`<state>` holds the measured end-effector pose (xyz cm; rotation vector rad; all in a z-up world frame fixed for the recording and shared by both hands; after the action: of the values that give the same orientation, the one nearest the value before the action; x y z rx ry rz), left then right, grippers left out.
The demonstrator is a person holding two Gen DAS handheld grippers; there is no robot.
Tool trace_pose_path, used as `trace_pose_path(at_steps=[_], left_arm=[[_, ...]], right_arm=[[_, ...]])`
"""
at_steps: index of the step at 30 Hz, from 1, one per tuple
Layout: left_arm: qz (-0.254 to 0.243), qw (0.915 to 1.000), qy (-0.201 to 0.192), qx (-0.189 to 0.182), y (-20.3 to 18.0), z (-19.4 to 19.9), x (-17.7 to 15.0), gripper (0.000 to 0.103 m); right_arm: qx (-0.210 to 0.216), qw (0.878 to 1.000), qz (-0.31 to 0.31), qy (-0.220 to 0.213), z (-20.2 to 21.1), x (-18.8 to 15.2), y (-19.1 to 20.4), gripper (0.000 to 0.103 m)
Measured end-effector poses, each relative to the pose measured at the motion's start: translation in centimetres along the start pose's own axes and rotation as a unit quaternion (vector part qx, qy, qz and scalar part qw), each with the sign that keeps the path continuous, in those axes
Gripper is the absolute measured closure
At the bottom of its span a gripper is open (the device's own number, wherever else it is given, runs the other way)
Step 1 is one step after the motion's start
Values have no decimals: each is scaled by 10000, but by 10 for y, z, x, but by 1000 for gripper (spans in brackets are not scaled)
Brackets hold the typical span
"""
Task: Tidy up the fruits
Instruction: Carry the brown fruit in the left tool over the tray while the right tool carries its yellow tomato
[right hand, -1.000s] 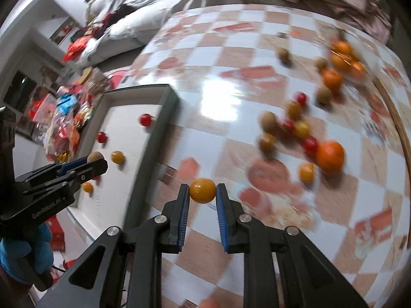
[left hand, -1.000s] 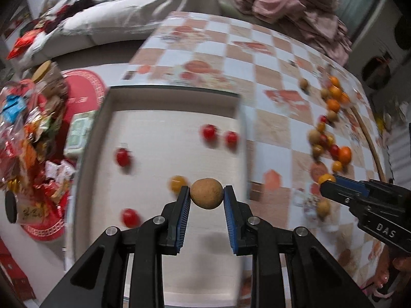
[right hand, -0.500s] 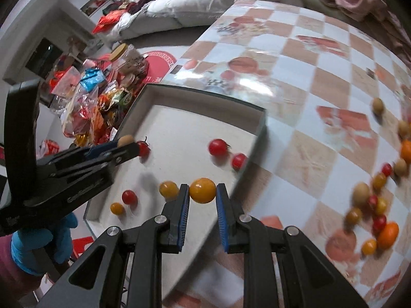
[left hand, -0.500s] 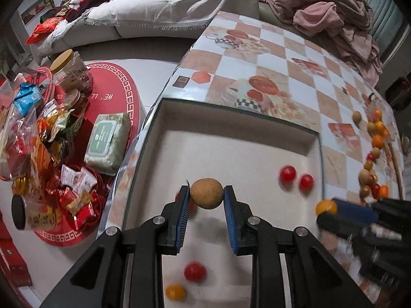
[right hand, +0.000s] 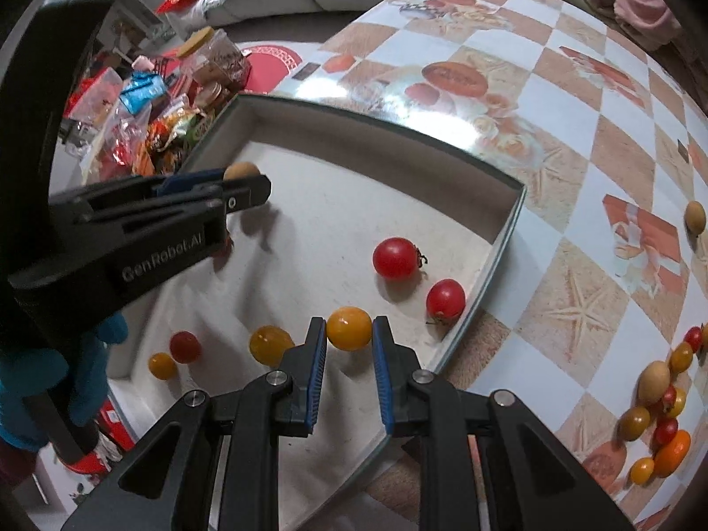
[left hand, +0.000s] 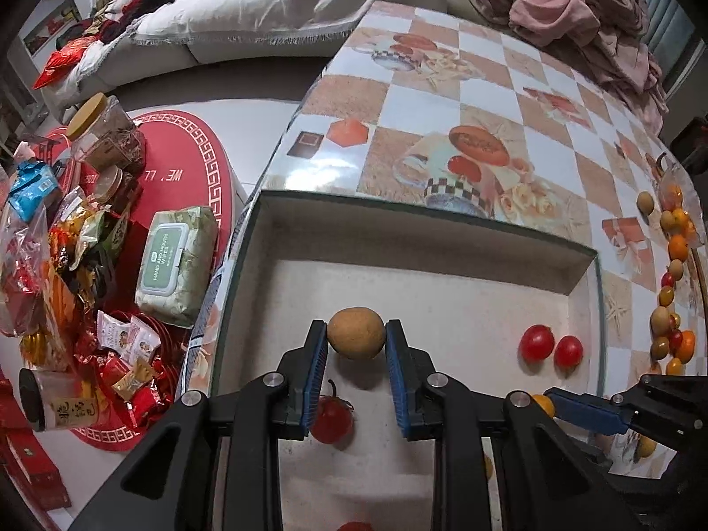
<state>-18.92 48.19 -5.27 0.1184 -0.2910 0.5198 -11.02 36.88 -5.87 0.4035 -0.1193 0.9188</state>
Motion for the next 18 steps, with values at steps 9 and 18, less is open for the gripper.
trace_pose_path(at_steps=[9,18], left_arm=[[13,10000,86,-42,-1,-6,-5,37],[162,9999,17,-31,7,-1,-5,27]], right_arm=[[-170,9997,166,44,-8,-1,3,80],[-114,9997,219,68,-11,-1,7,77]])
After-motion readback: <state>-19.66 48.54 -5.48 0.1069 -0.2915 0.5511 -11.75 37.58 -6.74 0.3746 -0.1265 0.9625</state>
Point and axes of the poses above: each gripper's, at about its wrist camera, not at the fingertips, and z roughly against the way its jaws point, y to its left, x to its top, the point moved 8 cm from there along -z, roughly the way its jaws point, and after that the axes turned 4 degrees about x, right-handed, at the moved point
